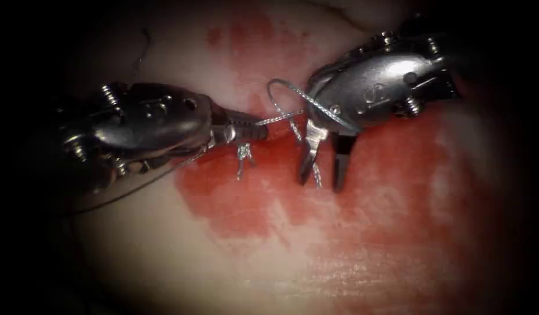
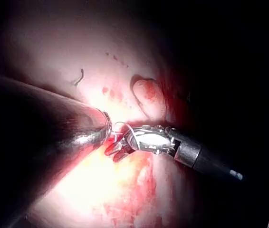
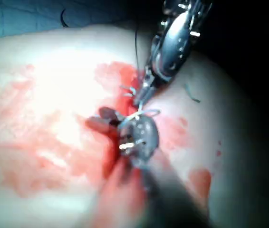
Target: Wound Closure
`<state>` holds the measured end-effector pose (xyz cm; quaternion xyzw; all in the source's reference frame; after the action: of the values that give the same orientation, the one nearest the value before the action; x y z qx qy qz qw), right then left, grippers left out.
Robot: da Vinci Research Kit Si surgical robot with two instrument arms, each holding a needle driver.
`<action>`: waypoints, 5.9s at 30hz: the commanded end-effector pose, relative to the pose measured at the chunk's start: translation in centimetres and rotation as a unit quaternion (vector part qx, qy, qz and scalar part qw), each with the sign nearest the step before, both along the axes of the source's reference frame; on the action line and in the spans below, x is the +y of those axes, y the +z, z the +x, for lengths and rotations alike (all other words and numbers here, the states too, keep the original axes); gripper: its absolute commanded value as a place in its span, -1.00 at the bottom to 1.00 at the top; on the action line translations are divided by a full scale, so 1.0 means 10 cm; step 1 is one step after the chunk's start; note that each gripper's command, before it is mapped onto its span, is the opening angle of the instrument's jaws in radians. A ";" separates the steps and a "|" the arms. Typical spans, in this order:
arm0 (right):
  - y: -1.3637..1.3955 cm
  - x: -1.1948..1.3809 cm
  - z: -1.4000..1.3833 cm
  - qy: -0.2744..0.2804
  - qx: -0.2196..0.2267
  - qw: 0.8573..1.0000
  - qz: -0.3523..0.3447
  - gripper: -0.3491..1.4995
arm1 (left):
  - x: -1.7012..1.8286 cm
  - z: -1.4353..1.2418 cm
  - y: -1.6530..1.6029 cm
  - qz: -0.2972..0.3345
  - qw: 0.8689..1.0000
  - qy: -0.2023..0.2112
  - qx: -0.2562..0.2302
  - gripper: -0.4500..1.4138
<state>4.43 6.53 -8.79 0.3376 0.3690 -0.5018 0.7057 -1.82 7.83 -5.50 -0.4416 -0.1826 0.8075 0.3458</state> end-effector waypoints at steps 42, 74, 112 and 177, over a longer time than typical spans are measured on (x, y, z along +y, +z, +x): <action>-0.027 0.041 -0.007 0.219 0.076 0.965 0.120 -1.00 | -0.025 -0.015 -0.026 0.006 1.000 0.004 -0.005 -0.89; 0.011 0.076 -0.025 0.430 0.045 0.876 0.215 -1.00 | -0.130 -0.049 -0.036 0.005 0.999 0.048 0.019 -0.89; -0.002 0.086 -0.016 0.511 0.014 0.835 0.203 -1.00 | -0.298 -0.075 -0.062 0.020 0.994 0.109 0.011 -0.89; -0.069 0.053 0.009 0.588 0.007 0.790 0.172 -1.00 | -0.102 0.055 -0.113 -0.106 0.976 0.088 0.167 -0.89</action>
<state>4.43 7.04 -9.49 0.1687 0.5798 0.0756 0.7935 -1.22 6.79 -6.68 -0.3169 -0.0728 0.9117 0.2510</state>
